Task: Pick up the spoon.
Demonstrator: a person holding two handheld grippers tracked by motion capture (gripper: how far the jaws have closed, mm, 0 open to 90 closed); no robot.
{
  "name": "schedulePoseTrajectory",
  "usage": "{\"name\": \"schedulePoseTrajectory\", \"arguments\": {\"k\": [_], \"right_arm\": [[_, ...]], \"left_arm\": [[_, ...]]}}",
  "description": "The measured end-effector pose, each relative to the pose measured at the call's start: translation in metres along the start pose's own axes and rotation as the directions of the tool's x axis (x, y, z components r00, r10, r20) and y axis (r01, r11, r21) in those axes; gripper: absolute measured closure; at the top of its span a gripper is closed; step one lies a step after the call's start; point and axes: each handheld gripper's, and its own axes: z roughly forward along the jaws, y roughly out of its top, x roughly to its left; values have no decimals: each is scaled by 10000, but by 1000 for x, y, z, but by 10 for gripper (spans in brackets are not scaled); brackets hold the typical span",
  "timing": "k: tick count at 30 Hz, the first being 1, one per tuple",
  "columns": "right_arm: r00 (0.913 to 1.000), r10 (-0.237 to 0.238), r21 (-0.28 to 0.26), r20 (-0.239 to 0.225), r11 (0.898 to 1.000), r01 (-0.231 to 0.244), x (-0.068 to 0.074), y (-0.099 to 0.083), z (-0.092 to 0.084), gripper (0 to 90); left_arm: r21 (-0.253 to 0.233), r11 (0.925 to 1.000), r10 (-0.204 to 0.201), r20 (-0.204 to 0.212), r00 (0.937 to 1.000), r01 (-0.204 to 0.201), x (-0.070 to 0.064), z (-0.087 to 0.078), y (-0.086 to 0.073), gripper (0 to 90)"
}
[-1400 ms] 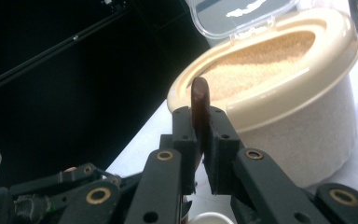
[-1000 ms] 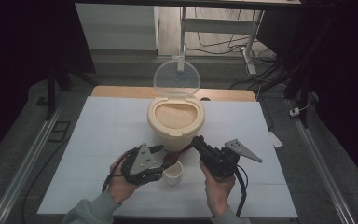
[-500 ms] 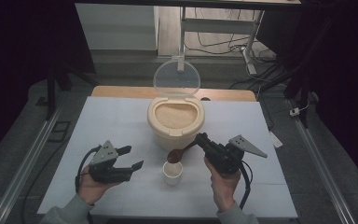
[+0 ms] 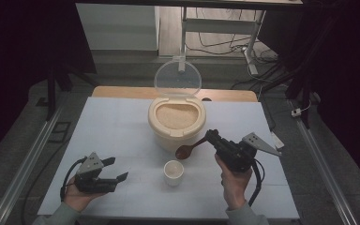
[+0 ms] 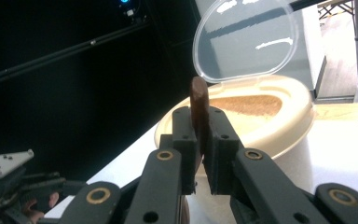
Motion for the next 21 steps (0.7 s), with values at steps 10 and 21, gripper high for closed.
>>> {"name": "schedulePoseTrajectory", "arguments": {"k": [10, 21], "right_arm": [[10000, -44, -511, -75, 9987, 40, -9, 12, -10, 838], [9995, -220, -895, -247, 9958, 197, -15, 25, -15, 838]], "left_arm": [[81, 9996, -287, -5, 9996, 287, 6, 1, -6, 230], [336, 9987, -391, 159, 9991, 385, 8, 4, -8, 212]]}}
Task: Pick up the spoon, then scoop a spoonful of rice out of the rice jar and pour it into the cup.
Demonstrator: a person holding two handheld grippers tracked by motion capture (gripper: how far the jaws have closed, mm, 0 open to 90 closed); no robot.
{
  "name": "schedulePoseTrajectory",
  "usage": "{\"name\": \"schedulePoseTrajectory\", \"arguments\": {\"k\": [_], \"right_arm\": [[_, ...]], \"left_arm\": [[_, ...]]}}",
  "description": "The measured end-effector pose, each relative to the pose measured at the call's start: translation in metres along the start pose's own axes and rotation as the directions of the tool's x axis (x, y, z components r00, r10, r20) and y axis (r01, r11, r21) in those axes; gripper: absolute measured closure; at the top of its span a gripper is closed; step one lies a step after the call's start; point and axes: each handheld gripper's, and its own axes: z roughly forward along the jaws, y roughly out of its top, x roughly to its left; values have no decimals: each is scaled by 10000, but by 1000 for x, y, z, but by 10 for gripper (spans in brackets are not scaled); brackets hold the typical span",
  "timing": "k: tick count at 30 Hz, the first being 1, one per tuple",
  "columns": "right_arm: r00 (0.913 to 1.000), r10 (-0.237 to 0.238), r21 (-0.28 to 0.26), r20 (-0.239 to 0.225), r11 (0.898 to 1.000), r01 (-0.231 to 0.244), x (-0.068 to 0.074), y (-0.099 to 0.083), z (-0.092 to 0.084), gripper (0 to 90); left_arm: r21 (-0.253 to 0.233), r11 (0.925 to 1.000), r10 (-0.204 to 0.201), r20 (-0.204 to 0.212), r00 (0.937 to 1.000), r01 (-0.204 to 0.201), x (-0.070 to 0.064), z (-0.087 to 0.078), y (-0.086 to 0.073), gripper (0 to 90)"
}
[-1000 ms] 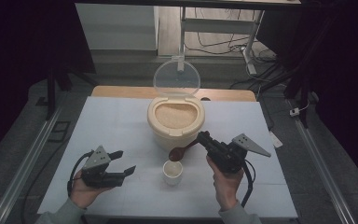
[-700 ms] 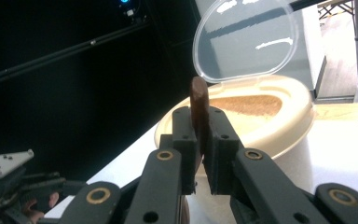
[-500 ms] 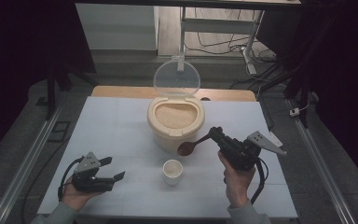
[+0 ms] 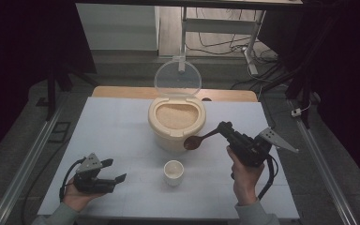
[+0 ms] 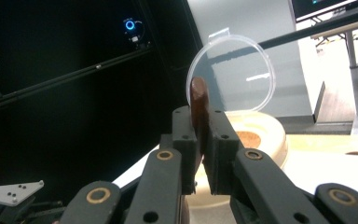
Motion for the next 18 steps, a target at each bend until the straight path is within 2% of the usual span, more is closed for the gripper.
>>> {"name": "schedulePoseTrajectory", "arguments": {"k": [2, 4, 7, 8, 13, 18], "right_arm": [[10000, -85, -108, -28, 9999, 85, -2, 4, 2, 838], [9997, 37, -301, -220, 9995, -44, -3, 10, 6, 838], [9996, -223, -336, -190, 9992, 216, -2, 19, 17, 838], [9995, -306, -332, -102, 9990, 302, -3, 26, 26, 838], [9982, -556, -253, 207, 9981, 561, -8, 38, 43, 838], [9976, -421, -438, 546, 9981, 445, -20, 50, 63, 837]], "left_arm": [[19, 10000, -21, 4, 10000, 21, 1, 0, 0, 206], [38, 10000, -11, -1, 10000, 11, 1, 0, 1, 199], [142, 9999, 1, 46, 10000, -1, 1, 3, 1, 195], [150, 9999, 5, 53, 10000, -6, 1, 3, 1, 193], [170, 9999, -32, 98, 9999, 30, 3, 3, 1, 189], [180, 9998, 0, 164, 9999, -3, 1, 3, 1, 180]]}}
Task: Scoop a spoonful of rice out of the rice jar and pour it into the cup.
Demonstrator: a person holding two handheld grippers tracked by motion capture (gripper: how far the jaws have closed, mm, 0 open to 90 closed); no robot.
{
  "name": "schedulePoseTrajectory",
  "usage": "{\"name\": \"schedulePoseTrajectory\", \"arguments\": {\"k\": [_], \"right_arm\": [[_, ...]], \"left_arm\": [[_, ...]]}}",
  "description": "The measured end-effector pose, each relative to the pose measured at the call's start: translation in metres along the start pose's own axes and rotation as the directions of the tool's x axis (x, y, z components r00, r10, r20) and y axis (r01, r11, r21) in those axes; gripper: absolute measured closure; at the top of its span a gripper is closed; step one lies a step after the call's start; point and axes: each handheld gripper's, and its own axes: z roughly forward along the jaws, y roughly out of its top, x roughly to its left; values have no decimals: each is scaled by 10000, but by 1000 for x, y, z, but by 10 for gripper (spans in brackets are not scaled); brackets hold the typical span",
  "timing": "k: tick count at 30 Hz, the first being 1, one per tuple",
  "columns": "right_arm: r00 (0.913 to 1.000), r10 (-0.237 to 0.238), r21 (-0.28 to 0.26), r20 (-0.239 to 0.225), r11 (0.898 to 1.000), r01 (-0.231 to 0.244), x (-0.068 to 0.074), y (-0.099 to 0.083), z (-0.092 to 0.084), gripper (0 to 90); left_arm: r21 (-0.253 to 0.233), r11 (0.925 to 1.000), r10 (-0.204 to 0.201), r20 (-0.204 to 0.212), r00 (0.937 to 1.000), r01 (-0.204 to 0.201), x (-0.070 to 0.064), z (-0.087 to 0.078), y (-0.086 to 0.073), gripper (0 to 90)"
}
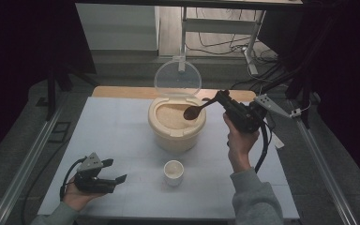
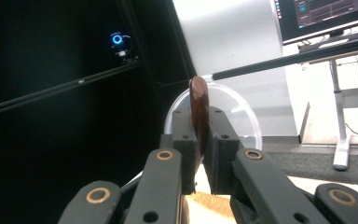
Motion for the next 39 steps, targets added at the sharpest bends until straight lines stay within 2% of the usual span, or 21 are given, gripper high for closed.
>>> {"name": "schedulePoseTrajectory", "arguments": {"k": [8, 13, 17, 22, 24, 26, 31, 32, 34, 36, 39], "right_arm": [[9991, 88, 118, 422, 9999, -93, -12, 3, 25, 838], [9969, -232, 186, 752, 9996, 218, -15, 4, 31, 838], [9918, -661, 462, 1091, 9970, 613, -18, -1, 35, 837], [9867, -1040, 757, 1246, 9926, 951, -16, -5, 41, 838], [9806, -1458, 964, 1312, 9863, 1338, -12, -8, 44, 838], [9718, -1933, 1293, 1348, 9758, 1761, -10, -12, 46, 837], [9659, -2259, 1766, 1262, 9633, 2022, -4, -24, 51, 837], [9656, -2266, 1837, 1279, 9621, 2014, -2, -26, 52, 837], [9725, -1962, 1953, 1256, 9660, 1697, -2, -31, 53, 837], [9835, -1279, 2013, 1277, 9743, 1005, -5, -37, 54, 836], [9911, -324, 1935, 1291, 9811, 68, -10, -45, 55, 834]], "left_arm": [[96, 9999, 58, 74, 10000, -59, -1, 3, 0, 175], [147, 9999, 17, 79, 10000, -18, 0, 4, 0, 173], [186, 9998, 22, 71, 10000, -23, 0, 4, 0, 172], [230, 9997, 20, 62, 10000, -21, 0, 5, 0, 171], [262, 9997, 26, 63, 10000, -28, 0, 6, -1, 171], [260, 9997, 7, 60, 10000, -9, 0, 6, -1, 172], [234, 9997, 3, 41, 10000, -4, 0, 5, 0, 172], [241, 9997, 13, 35, 10000, -14, 0, 5, 0, 172], [269, 9996, 32, 33, 10000, -32, 0, 6, -1, 172], [282, 9996, 18, 46, 10000, -19, 0, 6, -1, 172], [278, 9996, 29, 46, 10000, -30, 0, 7, 0, 172]]}}
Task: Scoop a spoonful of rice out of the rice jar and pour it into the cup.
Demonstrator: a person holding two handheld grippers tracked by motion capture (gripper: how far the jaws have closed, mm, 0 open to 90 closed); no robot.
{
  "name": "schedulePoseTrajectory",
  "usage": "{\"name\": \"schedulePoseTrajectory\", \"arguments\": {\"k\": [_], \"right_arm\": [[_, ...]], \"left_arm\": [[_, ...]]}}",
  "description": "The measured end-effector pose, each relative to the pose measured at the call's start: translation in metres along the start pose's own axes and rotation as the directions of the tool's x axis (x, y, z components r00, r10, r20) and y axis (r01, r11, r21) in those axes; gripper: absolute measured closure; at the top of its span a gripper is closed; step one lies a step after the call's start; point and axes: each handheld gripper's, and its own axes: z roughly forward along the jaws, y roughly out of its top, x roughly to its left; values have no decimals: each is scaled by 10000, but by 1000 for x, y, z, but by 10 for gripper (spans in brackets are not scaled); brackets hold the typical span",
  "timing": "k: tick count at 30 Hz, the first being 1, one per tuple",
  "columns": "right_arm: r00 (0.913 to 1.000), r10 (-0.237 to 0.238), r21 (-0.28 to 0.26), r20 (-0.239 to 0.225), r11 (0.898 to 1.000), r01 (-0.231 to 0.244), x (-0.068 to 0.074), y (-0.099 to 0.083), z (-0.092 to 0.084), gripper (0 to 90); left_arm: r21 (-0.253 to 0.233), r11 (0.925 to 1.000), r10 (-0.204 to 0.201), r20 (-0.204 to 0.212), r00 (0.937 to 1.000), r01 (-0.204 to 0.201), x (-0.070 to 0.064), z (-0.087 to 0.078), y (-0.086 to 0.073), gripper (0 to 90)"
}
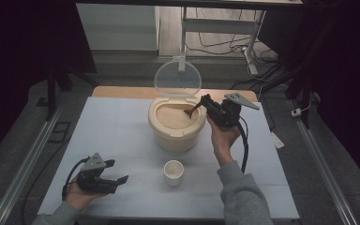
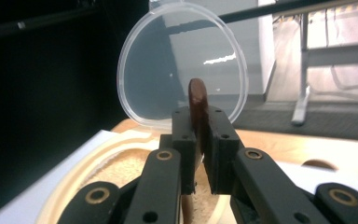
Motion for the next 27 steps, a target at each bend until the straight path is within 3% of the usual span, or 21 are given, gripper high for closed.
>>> {"name": "schedulePoseTrajectory", "arguments": {"k": [2, 5, 9, 16, 20, 22, 25, 27], "right_arm": [[9968, 782, -14, -149, 9969, -783, -5, -3, 1, 827], [9840, 1767, 6, -231, 9843, -1768, -12, -4, 1, 823], [9760, 2174, -26, -127, 9761, -2175, -15, -5, 1, 824], [9536, 3011, 3, -67, 9536, -3011, -21, -5, 1, 824], [9258, 3775, -95, -213, 9259, -3778, -27, -5, -2, 833], [9166, 3993, -94, -213, 9167, -3996, -29, -6, -3, 837], [8843, 4656, -143, -351, 8845, -4663, -35, -9, -4, 837], [8721, 4881, -19, -346, 8726, -4884, -38, -10, -6, 837]], "left_arm": [[-1, 10000, -7, 6, 10000, 7, 0, 0, 0, 172], [34, 10000, 42, 14, 10000, -42, 0, 1, 1, 172], [-6, 10000, 59, 0, 10000, -59, -1, 0, 1, 172], [-1, 10000, 52, -17, 10000, -52, 0, 0, 1, 173], [3, 10000, 57, -37, 10000, -57, 0, 0, 1, 173], [-7, 10000, 53, -37, 10000, -53, 0, 0, 1, 173], [-22, 10000, 66, -51, 10000, -66, 0, 0, 1, 173], [-17, 10000, 70, -56, 10000, -70, 0, 0, 1, 174]]}}
